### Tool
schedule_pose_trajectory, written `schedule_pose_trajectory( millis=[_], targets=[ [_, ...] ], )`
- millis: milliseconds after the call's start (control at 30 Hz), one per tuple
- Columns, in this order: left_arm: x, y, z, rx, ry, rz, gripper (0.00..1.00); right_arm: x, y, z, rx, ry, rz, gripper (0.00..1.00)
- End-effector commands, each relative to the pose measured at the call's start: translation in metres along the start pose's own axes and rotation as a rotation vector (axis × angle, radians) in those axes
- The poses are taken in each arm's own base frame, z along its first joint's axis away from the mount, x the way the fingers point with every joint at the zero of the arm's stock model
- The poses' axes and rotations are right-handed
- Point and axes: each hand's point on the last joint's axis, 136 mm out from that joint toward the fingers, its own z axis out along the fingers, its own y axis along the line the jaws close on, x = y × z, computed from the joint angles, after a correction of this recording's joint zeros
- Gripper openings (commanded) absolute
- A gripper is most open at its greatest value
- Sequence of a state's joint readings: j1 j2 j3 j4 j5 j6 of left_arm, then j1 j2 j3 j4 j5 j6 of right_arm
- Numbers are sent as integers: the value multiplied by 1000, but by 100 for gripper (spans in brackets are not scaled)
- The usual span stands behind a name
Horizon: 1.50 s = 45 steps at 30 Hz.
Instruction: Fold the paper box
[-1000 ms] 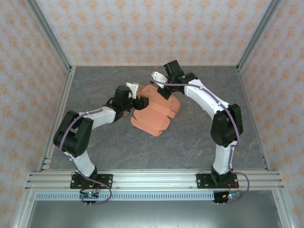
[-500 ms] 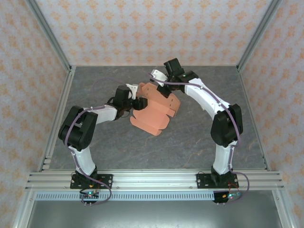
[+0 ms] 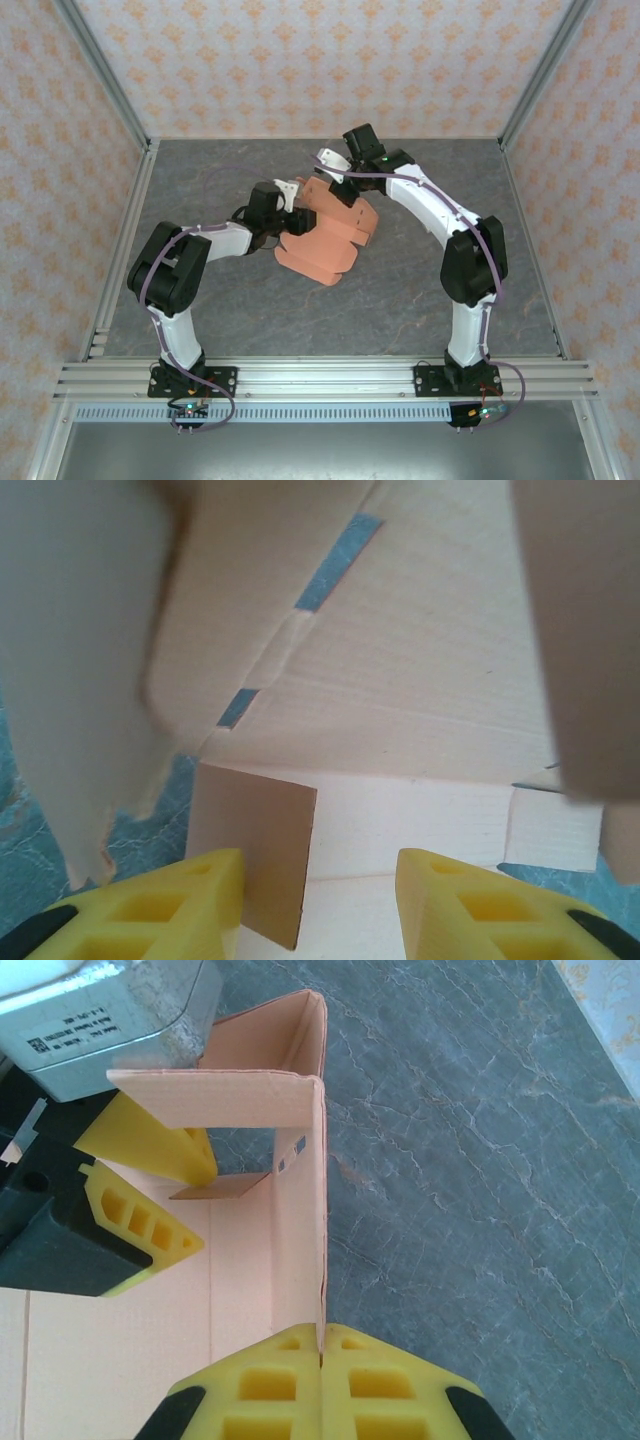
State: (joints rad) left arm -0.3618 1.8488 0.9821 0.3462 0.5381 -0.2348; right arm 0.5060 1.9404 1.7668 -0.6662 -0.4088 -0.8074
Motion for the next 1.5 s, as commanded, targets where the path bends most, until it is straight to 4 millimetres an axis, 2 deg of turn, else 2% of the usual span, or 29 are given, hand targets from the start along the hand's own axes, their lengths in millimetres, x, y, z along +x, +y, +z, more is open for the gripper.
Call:
schedule_pose_trajectory(
  millis=[0,133,233,433,600,733,867,1000,1233,1467],
  targets=[
    [-12,-16,8,59,-25,36,44,-9,4,-1,-21,-24,2,0],
    [-7,-18,13,70,-19,27,44,-6,4,2,-15,-12,2,0],
    [-7,-18,7,57,-28,33,44,-4,0,1,5,-4,-6,0],
    [-10,-12,-16,-1,-62,31,46,-3,-2,-2,22,-2,-15,0],
    [-10,-3,-39,-63,-92,-4,52,-1,-4,-3,42,1,-30,0],
    [-2,9,-58,-142,-87,-59,54,1,-8,-4,66,6,-52,0],
    [9,6,-81,-147,-98,-94,54,5,-11,-3,85,31,-80,0],
    [19,15,-96,-202,-81,-143,54,6,-11,-3,95,32,-110,0],
    [35,38,-100,-273,-60,-294,54,14,-8,8,214,115,-258,0],
    [31,51,-104,-334,-84,-311,54,11,-3,16,340,89,-393,0]
  ],
)
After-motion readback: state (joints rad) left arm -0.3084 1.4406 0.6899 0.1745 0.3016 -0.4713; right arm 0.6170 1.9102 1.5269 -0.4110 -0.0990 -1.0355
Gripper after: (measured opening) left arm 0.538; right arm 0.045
